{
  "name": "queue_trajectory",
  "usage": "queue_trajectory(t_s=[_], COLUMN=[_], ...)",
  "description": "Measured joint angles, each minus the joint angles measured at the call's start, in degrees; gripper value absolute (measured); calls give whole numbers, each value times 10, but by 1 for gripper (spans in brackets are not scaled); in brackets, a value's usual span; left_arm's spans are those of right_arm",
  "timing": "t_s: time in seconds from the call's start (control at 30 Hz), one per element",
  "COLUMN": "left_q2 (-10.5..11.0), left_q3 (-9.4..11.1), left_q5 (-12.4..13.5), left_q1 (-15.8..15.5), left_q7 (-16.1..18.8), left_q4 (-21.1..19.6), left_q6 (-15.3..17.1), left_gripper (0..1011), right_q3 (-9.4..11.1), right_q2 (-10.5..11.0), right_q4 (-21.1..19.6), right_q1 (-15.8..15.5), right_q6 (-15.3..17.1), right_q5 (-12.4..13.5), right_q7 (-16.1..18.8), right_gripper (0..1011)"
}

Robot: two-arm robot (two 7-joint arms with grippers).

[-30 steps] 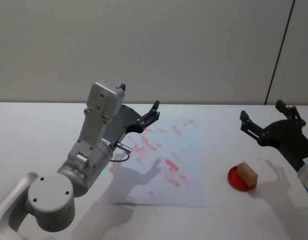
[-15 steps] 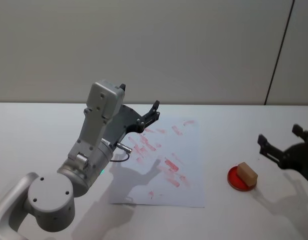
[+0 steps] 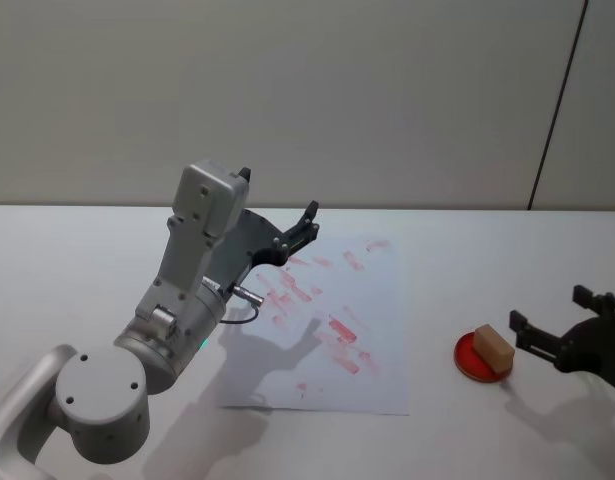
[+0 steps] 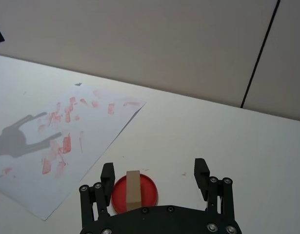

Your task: Use the one hand to pick up the stamp and affix it onto the A4 paper.

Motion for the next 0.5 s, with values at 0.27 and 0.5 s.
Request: queue_trajectory(t_s=[0.27, 0.5], left_q2=[0, 0], left_q3=[0, 0], left_q5=[0, 0], left_q1=[0, 0], left_q7=[0, 0], left_q4=[0, 0], left_q6=[0, 0], left_gripper=[1003, 1003], right_q3=[-13, -24], right_q2=[-13, -24], right_q4=[24, 41], right_q1=[30, 46], right_q6=[33, 57], right_q5=[-25, -41], right_q7=[25, 34], right_gripper=[1001, 1001])
